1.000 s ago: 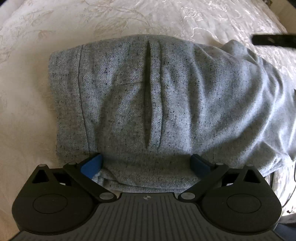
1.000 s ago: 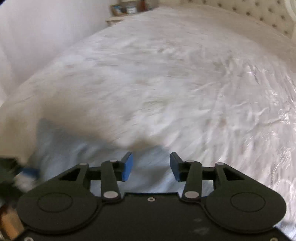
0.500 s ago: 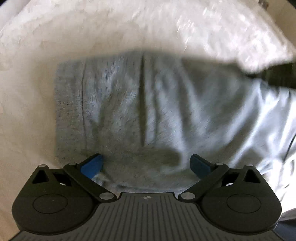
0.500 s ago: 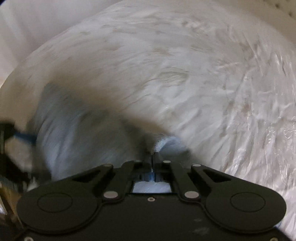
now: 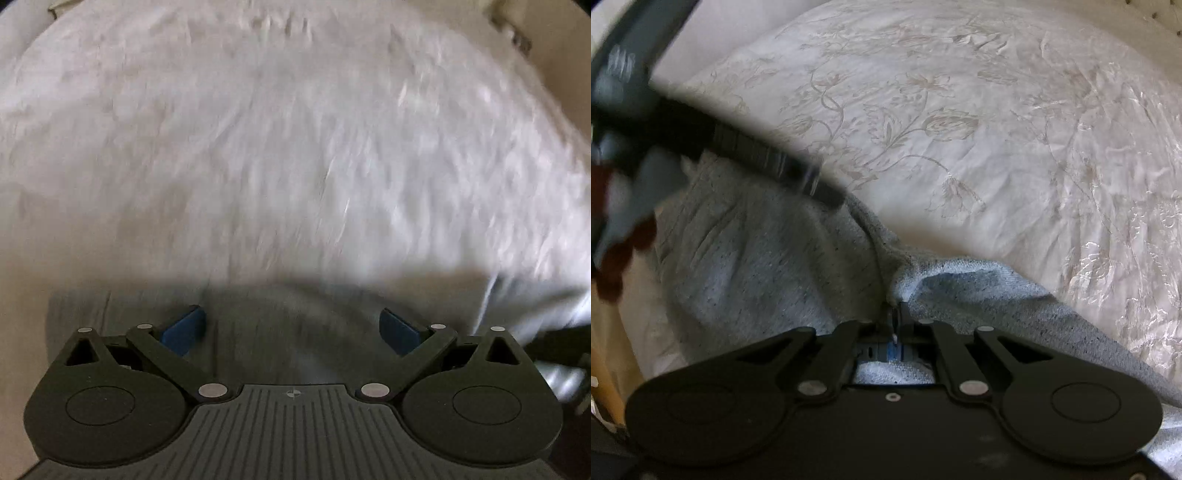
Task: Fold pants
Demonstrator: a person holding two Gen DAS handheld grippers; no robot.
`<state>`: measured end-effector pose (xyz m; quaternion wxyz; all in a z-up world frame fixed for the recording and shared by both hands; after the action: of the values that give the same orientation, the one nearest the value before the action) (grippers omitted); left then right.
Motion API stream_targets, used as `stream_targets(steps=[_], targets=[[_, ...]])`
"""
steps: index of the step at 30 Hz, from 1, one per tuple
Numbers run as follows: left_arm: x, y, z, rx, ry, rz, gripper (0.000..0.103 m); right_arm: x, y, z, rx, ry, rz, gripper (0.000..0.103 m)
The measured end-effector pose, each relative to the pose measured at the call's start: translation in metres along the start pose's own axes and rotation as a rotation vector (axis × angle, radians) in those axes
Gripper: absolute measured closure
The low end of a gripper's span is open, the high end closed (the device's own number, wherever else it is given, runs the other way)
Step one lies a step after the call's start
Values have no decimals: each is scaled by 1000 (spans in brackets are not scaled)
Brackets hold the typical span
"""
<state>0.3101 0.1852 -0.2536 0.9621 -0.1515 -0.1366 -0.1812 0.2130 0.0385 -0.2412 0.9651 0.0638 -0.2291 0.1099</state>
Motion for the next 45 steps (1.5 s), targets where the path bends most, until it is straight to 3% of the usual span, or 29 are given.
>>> stream_targets(steps=[4, 7, 10, 15, 17, 18, 20, 22, 23, 28, 33, 35, 37, 41, 45], targets=[[-41, -1, 1, 6, 16, -112, 1, 4, -1, -4, 44, 5, -31, 80], [-58, -2, 6, 4, 36, -114, 1, 12, 1, -11, 72, 3, -28, 63], [-63, -1, 8, 7, 27, -101, 1, 25, 0, -20, 93, 6, -54, 60], [-61, -1, 8, 6, 25, -95, 1, 39, -15, -31, 138, 37, -190, 61], [-62, -2, 9, 2, 22, -102, 1, 40, -23, -31, 153, 49, -272, 76], [-63, 0, 9, -1, 22, -104, 1, 40, -28, -32, 151, 59, -308, 100], [-69, 3, 13, -5, 27, -106, 1, 46, -38, -27, 128, 42, -331, 100], [-77, 4, 18, -12, 33, -107, 1, 70, -52, 3, 100, -107, -365, 101], [-83, 5, 19, -13, 34, -108, 1, 76, -58, 7, 99, -119, -393, 101], [-106, 8, 26, -8, 76, -151, 1, 71, -54, -38, -5, -5, -327, 101], [-127, 23, 39, -20, 116, -65, 1, 80, -53, -62, -50, 35, -290, 96], [-128, 23, 45, -20, 127, -70, 1, 85, -56, -56, -85, 20, -287, 81], [-125, 24, 53, -14, 119, -71, 1, 85, -60, -36, -112, -29, -295, 76], [-102, 16, 70, -26, 41, -60, 1, 71, -65, 7, -104, -99, -296, 76], [-87, 9, 67, -28, 8, -81, 1, 32, -47, 27, -40, -68, -271, 76]])
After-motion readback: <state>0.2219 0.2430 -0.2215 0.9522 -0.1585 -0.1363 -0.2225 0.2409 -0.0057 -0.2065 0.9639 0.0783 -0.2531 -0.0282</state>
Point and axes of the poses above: each gripper's, at about its wrist camera, not at the fingertips, and z roughly against the way its jaws point, y to its left, x to its top, the point moved 8 cm from there along -z, roughly the way its jaws point, and after that the axes turned 7 degrees about -x, right-handed, at the moved point
